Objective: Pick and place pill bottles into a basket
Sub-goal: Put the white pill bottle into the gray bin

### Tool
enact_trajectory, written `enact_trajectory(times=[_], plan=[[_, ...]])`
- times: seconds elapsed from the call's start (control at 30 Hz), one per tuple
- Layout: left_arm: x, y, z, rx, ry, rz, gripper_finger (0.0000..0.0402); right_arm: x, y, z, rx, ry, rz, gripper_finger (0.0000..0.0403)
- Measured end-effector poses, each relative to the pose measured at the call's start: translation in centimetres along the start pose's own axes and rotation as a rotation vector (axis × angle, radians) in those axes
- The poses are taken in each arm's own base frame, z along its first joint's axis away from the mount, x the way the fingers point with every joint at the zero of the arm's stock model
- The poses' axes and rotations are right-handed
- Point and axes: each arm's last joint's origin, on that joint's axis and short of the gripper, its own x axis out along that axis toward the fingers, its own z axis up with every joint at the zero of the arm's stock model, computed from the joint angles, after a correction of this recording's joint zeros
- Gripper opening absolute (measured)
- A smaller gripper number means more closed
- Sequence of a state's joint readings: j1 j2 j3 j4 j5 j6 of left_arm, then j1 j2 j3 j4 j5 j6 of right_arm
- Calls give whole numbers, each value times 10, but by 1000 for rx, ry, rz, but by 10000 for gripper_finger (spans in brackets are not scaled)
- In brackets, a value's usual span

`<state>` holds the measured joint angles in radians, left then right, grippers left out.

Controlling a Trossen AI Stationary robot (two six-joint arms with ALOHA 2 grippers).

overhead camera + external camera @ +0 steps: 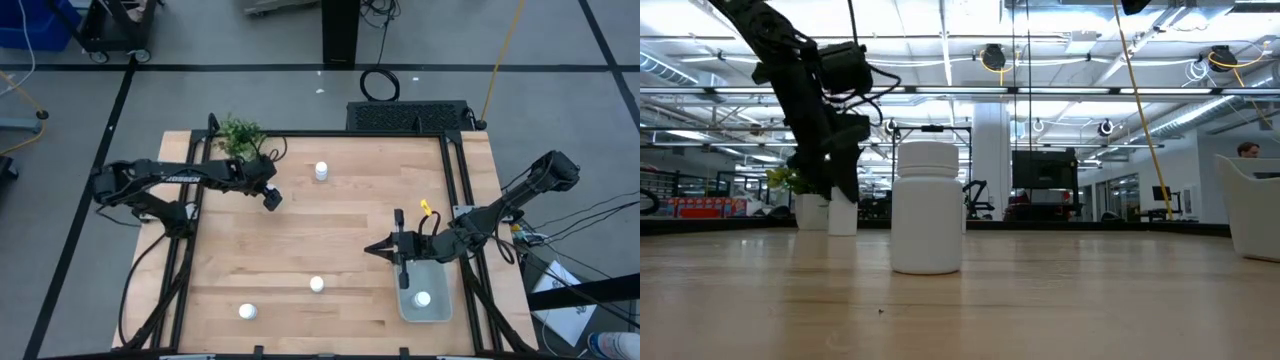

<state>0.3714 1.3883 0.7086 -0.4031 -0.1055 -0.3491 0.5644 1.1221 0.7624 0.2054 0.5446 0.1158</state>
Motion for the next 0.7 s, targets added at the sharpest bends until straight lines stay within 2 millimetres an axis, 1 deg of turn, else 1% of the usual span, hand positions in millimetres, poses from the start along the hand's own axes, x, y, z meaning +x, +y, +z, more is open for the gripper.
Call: enact_trajectory(times=[0.17,0.6,0.7], plan=[[8,0,-2,3,33,11,326,0,0,0,0,0,0,4],[8,0,-2,0,29,7,326,0,0,0,2,1,0,4],[8,-1,-2,3,38,-16,317,0,0,0,2,1,0,4]])
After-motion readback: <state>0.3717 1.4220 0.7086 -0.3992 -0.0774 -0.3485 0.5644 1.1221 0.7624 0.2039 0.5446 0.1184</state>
